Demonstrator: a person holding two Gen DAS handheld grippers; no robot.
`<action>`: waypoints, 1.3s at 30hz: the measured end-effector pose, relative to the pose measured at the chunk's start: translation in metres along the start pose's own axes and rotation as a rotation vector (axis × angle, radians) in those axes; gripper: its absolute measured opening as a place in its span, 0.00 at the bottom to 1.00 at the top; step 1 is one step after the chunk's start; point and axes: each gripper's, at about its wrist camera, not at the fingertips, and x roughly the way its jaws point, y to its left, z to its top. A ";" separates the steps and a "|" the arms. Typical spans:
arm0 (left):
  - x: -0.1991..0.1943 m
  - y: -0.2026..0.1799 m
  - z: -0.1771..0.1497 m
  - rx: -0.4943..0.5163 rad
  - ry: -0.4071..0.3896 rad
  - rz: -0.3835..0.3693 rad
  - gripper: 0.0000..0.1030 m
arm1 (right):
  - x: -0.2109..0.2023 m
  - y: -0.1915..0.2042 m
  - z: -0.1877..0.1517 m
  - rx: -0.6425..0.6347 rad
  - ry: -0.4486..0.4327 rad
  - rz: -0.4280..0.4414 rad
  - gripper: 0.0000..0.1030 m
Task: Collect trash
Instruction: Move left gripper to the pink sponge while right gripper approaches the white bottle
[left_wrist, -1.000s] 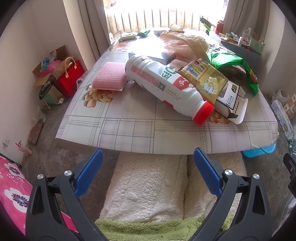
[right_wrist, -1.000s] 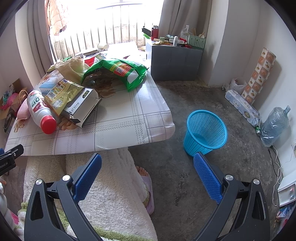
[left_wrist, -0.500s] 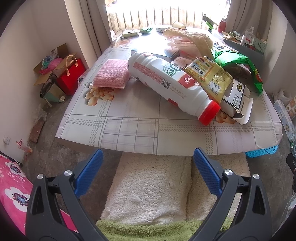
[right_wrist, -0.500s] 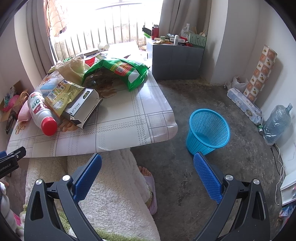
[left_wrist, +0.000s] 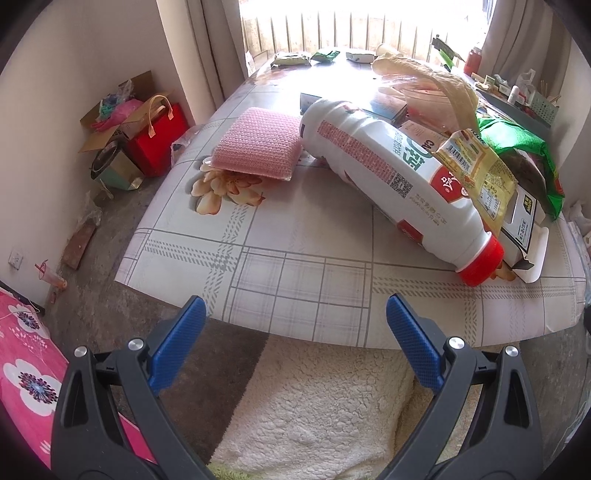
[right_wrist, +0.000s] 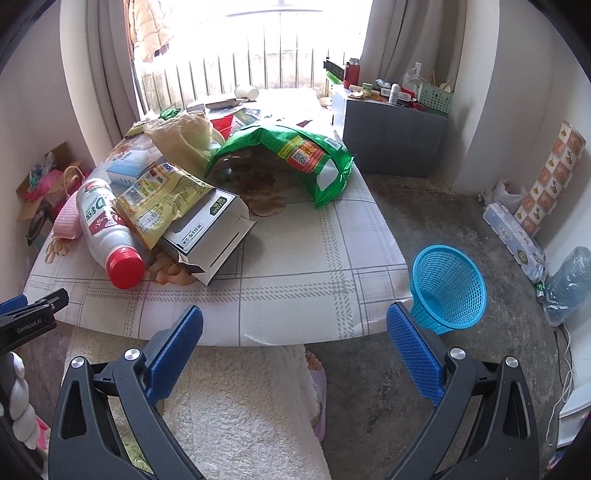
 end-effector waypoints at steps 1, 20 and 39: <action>0.003 0.002 0.001 -0.002 0.002 0.005 0.92 | 0.003 0.005 0.003 -0.011 0.003 -0.003 0.94; 0.024 0.031 0.023 -0.072 0.005 0.063 0.92 | 0.032 0.053 0.047 -0.158 0.018 0.005 0.94; 0.022 0.095 0.058 -0.137 -0.214 -0.061 0.92 | 0.014 0.110 0.057 -0.288 -0.085 0.225 0.94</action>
